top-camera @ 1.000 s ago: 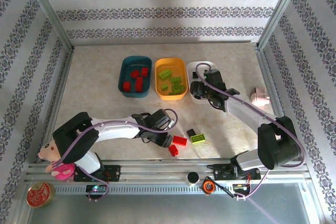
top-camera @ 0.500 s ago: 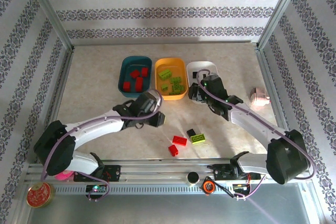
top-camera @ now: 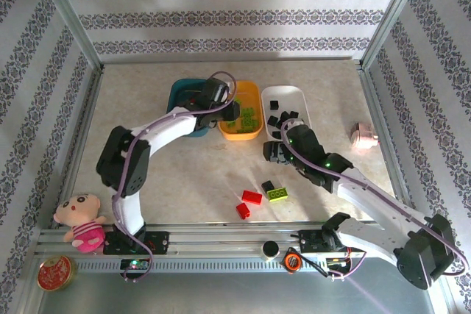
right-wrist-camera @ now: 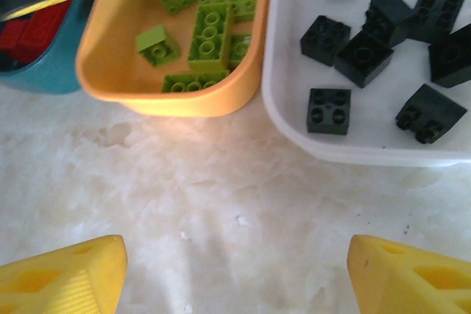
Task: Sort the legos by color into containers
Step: Place the lego in the container, then pick up the lego from the bottom-center of the table.
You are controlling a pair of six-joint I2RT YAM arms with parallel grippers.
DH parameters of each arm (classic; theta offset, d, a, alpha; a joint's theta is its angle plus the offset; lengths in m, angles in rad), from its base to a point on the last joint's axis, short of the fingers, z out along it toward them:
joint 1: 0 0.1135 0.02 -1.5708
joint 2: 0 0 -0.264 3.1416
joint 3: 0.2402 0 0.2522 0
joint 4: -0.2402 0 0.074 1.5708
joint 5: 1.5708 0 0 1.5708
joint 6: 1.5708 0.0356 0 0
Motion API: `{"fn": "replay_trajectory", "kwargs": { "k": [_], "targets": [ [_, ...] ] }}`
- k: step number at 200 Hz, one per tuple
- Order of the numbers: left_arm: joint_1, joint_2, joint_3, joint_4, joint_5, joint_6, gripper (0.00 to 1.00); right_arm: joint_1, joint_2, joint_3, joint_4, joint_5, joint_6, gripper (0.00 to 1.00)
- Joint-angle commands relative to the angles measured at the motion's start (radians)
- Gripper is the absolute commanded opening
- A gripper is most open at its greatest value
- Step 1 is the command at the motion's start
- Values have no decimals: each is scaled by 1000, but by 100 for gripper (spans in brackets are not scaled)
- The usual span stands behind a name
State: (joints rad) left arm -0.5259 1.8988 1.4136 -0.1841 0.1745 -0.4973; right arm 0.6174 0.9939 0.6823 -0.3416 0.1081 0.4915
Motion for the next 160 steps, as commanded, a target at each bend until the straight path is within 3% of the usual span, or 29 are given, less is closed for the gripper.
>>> {"fn": "replay_trajectory", "kwargs": {
  "k": [1, 40, 70, 122, 160],
  "targets": [
    [26, 83, 94, -66, -5, 3, 30, 43, -33, -27, -80, 6, -5, 79],
    [40, 152, 182, -84, 24, -15, 57, 140, -45, -24, -151, -34, 15, 79],
    [41, 73, 137, -36, 47, -37, 71, 251, -6, 10, -213, -72, 33, 79],
    [41, -334, -218, 130, 26, -72, 83, 451, 149, 117, -320, -126, 55, 78],
    [41, -633, -503, 147, -29, -105, 89, 556, 305, 155, -337, -225, 82, 71]
  ]
}}
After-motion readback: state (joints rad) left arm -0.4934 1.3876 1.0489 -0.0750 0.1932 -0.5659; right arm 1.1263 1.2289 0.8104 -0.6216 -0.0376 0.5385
